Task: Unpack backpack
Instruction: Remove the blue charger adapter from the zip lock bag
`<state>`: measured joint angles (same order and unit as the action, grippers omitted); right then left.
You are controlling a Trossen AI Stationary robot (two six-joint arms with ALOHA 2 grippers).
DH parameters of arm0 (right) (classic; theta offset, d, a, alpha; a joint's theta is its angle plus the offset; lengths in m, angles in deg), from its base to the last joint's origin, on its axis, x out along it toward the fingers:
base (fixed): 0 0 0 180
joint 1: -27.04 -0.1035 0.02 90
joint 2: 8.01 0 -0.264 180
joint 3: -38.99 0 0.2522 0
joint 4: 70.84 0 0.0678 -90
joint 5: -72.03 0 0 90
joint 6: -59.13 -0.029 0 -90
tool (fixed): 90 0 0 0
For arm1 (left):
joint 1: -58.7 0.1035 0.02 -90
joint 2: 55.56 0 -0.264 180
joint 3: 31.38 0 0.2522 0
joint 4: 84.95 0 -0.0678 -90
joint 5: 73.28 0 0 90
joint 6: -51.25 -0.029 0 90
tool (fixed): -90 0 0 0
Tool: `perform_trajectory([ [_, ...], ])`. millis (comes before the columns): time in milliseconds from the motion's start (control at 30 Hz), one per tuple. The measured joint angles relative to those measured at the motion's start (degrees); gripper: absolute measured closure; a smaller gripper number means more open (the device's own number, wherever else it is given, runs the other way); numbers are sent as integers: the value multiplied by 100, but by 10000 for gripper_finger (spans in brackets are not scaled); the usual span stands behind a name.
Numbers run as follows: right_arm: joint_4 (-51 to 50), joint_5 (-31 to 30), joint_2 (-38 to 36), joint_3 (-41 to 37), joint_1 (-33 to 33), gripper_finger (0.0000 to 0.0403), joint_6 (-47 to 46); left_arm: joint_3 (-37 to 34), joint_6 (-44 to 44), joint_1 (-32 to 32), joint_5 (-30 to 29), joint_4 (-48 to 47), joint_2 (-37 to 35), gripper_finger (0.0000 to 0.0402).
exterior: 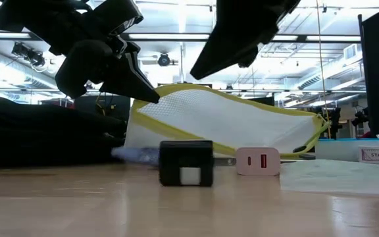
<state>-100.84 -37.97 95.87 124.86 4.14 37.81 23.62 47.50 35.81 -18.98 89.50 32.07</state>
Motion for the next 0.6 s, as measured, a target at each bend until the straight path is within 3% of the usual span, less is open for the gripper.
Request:
perform_trajectory([
  [167, 18, -590, 42, 4, 286, 385, 37, 0, -91, -3, -91, 218, 0, 402],
  [600, 259, -350, 964, 0, 1310, 307, 66, 0, -190, -9, -360, 428, 0, 402],
])
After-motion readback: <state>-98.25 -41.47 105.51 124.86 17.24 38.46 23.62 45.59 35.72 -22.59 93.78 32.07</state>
